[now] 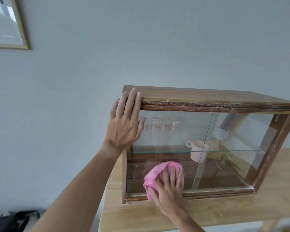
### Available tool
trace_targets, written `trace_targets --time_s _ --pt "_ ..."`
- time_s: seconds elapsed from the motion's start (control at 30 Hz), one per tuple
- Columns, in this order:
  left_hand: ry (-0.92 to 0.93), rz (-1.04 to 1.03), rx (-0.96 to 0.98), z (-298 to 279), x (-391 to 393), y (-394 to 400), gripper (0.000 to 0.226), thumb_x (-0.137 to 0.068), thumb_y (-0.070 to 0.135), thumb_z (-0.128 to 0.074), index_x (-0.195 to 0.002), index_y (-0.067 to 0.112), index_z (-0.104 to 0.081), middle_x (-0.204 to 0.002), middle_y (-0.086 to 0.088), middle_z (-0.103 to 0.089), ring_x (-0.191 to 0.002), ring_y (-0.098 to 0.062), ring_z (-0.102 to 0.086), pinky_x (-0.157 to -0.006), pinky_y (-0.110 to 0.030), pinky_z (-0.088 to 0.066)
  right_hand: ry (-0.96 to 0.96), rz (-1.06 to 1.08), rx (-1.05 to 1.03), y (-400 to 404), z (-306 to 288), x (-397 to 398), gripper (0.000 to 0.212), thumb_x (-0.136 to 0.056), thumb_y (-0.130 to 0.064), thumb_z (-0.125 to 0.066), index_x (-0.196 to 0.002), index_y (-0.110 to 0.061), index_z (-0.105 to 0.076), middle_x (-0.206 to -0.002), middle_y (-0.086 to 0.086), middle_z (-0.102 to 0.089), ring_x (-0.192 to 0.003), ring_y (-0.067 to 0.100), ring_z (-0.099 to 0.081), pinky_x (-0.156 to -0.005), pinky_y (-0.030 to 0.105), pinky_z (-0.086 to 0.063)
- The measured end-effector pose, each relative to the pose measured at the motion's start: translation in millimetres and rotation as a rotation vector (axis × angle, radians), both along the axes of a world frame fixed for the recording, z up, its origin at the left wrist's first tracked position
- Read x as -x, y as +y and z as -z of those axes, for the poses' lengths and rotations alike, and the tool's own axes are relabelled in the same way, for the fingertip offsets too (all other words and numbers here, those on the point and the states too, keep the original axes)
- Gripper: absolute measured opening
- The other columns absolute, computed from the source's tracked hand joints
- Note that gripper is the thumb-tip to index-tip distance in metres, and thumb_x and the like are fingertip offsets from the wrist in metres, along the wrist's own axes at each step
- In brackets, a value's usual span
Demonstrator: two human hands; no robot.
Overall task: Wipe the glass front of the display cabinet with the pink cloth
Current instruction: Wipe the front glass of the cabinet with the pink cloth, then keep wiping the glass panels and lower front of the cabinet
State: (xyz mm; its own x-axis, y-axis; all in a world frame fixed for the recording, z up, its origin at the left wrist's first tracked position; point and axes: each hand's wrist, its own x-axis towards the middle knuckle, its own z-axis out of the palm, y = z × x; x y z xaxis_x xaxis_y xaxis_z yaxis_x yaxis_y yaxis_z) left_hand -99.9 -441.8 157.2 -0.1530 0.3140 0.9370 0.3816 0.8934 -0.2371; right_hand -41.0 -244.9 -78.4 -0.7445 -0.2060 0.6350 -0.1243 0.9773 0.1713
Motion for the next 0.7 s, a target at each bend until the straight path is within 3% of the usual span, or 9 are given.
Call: trace_targets --time_s 0.1,0.17,0.3,0.43,0.53,0.6,0.67,0.7 --pt "-0.004 0.014 -0.009 -0.5 -0.6 0.4 0.066 -0.101 0.037 -0.037 -0.154 0.000 -0.025 -0.159 -0.021 -0.034 -0.146 -0.037 -0.029 -0.113 -0.048 -0.032 -0.022 -0.149 -0.284 9.2 -9.6 1.1 0.042 -0.095 -0.055 -0.053 -0.133 -0.040 -0.058 -0.146 -0.001 -0.058 -0.142 0.029 -0.041 -0.127 0.054 0.002" --pt "-0.005 0.046 -0.024 -1.2 -1.2 0.7 0.065 -0.101 0.036 -0.036 -0.153 0.000 -0.027 -0.158 -0.021 -0.036 -0.146 -0.037 -0.030 -0.113 -0.048 -0.034 0.094 -0.205 -0.368 4.1 -45.6 16.7 0.050 -0.098 -0.058 -0.050 -0.144 -0.038 -0.050 -0.155 -0.004 -0.047 -0.148 0.024 -0.034 -0.127 0.052 -0.004" --pt "-0.022 0.099 -0.047 -1.1 -0.9 -0.8 0.063 -0.101 0.036 -0.031 -0.154 0.001 -0.027 -0.158 -0.019 -0.036 -0.147 -0.035 -0.027 -0.113 -0.047 -0.033 0.273 -0.190 -0.033 -34.5 -95.0 37.3 0.047 -0.103 -0.055 -0.038 -0.143 -0.031 -0.048 -0.158 0.002 -0.037 -0.150 0.031 -0.023 -0.125 0.059 -0.001" --pt "-0.022 0.057 -0.034 0.2 -1.5 -0.7 0.065 -0.101 0.037 -0.034 -0.155 0.002 -0.026 -0.159 -0.018 -0.036 -0.147 -0.035 -0.028 -0.113 -0.046 -0.032 0.224 -0.260 -0.221 -44.7 -50.6 34.6 0.045 -0.103 -0.051 -0.043 -0.142 -0.031 -0.049 -0.160 -0.006 -0.033 -0.150 0.024 -0.019 -0.126 0.053 0.003" --pt "-0.014 0.025 -0.031 -0.1 -1.0 -0.4 0.066 -0.100 0.038 -0.037 -0.155 0.003 -0.027 -0.159 -0.018 -0.035 -0.147 -0.034 -0.027 -0.113 -0.046 -0.033 0.102 -0.227 -0.326 -20.1 -9.0 22.5 0.057 -0.105 -0.053 -0.035 -0.158 -0.035 -0.025 -0.166 -0.008 -0.019 -0.153 0.022 -0.014 -0.127 0.050 0.002" --pt "-0.009 0.018 -0.030 0.9 -0.4 -0.7 0.067 -0.100 0.040 -0.038 -0.155 0.003 -0.027 -0.160 -0.018 -0.034 -0.148 -0.033 -0.025 -0.113 -0.046 -0.032 0.016 -0.127 -0.222 -0.4 14.0 8.0 0.054 -0.104 -0.053 -0.034 -0.155 -0.035 -0.032 -0.162 -0.002 -0.035 -0.152 0.025 -0.016 -0.127 0.051 0.002" --pt "-0.003 0.015 -0.028 2.0 1.6 -0.5 0.069 -0.100 0.041 -0.038 -0.156 0.003 -0.025 -0.160 -0.018 -0.032 -0.149 -0.033 -0.023 -0.114 -0.045 -0.030 -0.017 0.093 0.079 15.5 26.7 -6.4 0.052 -0.100 -0.052 -0.040 -0.141 -0.022 -0.051 -0.151 0.015 -0.050 -0.148 0.038 -0.026 -0.125 0.058 -0.009" --pt "0.001 0.015 -0.034 2.7 2.7 0.1 0.069 -0.100 0.042 -0.038 -0.156 0.003 -0.025 -0.161 -0.017 -0.032 -0.149 -0.032 -0.023 -0.114 -0.045 -0.029 -0.014 0.199 0.255 21.1 25.5 -9.6 0.053 -0.097 -0.050 -0.042 -0.129 -0.012 -0.058 -0.149 0.026 -0.048 -0.145 0.045 -0.029 -0.122 0.064 -0.015"
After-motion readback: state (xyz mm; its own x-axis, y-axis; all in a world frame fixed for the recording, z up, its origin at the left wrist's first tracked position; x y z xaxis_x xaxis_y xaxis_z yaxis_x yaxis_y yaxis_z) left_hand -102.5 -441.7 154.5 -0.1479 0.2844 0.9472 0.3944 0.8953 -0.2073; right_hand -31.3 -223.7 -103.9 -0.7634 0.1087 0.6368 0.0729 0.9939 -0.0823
